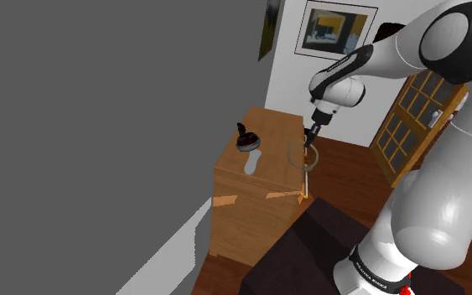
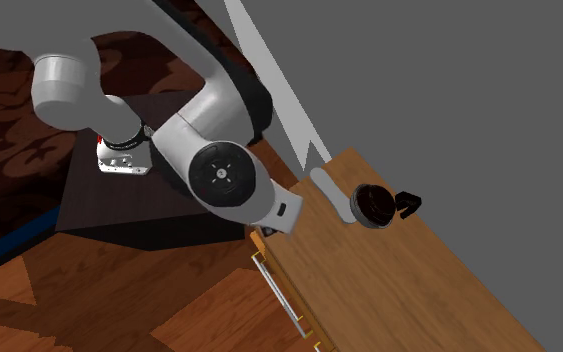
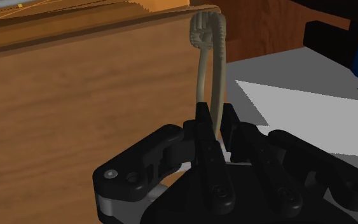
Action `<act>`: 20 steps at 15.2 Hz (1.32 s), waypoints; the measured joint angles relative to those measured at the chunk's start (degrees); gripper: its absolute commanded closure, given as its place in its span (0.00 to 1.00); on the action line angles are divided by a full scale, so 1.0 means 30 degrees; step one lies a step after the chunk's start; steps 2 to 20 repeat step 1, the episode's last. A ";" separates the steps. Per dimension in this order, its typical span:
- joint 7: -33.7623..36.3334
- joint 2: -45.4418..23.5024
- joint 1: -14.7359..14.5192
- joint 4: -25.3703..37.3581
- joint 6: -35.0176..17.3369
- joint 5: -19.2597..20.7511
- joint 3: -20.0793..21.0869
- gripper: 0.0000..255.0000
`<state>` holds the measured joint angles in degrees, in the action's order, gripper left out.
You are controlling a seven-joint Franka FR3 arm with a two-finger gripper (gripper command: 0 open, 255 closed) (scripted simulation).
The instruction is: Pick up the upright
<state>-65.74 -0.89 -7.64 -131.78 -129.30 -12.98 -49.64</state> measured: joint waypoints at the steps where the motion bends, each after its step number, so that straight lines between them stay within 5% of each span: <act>1: 0.0158 0.0172 -0.0010 0.0019 0.0106 0.0194 -0.0003 1.00; 20: 0.0158 0.0172 -0.0010 0.0019 0.0106 0.0194 -0.0003 1.00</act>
